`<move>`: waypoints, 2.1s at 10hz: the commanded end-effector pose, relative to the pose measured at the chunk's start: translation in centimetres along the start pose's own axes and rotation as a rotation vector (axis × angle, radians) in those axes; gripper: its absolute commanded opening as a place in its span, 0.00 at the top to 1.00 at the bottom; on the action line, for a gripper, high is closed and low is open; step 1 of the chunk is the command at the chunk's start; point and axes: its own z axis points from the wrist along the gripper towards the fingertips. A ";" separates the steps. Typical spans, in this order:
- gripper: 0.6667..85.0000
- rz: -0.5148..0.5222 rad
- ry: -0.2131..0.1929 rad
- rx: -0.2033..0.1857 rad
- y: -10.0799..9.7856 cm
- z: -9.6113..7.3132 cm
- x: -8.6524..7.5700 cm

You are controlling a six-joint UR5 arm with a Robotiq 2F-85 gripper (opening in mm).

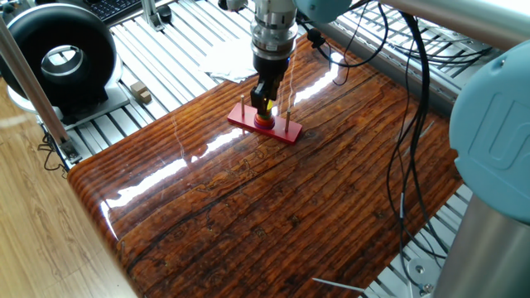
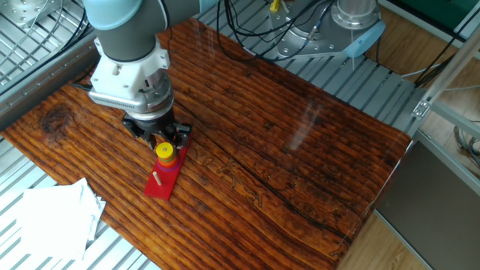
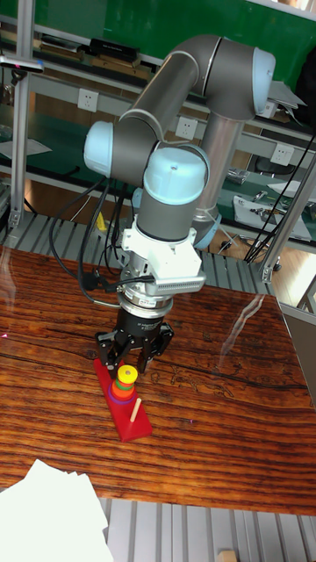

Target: Take out one Hanoi block and throw it aside

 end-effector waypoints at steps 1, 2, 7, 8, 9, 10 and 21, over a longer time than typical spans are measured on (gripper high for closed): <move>0.40 0.003 -0.012 -0.024 0.2 -0.2 -0.2; 0.40 0.004 -0.015 -0.025 0.3 0.0 -0.3; 0.40 0.005 -0.015 -0.023 0.3 0.0 -0.7; 0.40 0.010 -0.014 -0.020 0.3 -0.1 -0.7; 0.40 0.014 -0.013 -0.011 0.2 0.0 -0.7; 0.40 0.014 -0.014 -0.005 0.1 0.1 -0.8; 0.49 0.014 -0.007 -0.003 0.4 0.2 -0.6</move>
